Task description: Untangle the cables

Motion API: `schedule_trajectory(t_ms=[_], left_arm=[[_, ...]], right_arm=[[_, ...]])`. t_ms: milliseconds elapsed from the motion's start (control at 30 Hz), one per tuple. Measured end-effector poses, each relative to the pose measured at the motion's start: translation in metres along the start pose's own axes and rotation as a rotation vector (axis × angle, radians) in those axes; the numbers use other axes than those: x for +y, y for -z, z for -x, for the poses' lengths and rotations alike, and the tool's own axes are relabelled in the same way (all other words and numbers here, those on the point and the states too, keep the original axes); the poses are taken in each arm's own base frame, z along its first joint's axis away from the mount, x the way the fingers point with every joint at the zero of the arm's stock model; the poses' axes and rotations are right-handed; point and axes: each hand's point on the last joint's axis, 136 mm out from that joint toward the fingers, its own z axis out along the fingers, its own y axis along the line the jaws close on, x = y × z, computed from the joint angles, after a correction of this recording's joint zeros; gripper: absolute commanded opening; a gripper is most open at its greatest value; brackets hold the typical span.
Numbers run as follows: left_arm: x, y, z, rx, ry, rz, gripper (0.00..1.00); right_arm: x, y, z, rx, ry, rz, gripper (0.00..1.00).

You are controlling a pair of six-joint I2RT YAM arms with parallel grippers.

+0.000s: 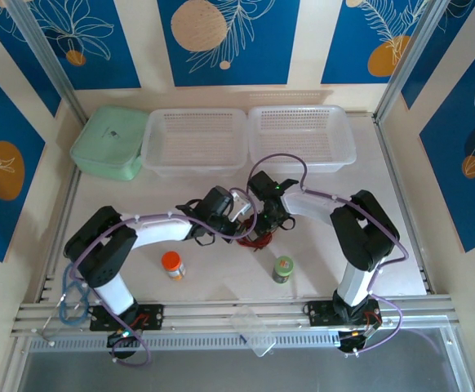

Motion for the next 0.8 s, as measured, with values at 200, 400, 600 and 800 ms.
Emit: schedule_trajectory(t_ms=[200,400,600,800], left_arm=[[0.006,-0.001,0.001,-0.004,-0.002,0.035,0.05],[0.012,-0.001,0.0,-0.018,0.013,0.068,0.12],[0.017,-0.001,-0.005,-0.043,0.041,0.089,0.24],[0.025,0.0,-0.009,-0.057,0.072,0.125,0.49]], right_arm=[[-0.001,0.002,0.003,-0.011,-0.029,-0.014,0.0],[0.004,0.011,0.002,-0.078,-0.155,0.108,0.0],[0.009,0.043,0.004,-0.203,-0.339,0.365,0.0],[0.011,0.055,0.003,-0.244,-0.483,0.56,0.0]])
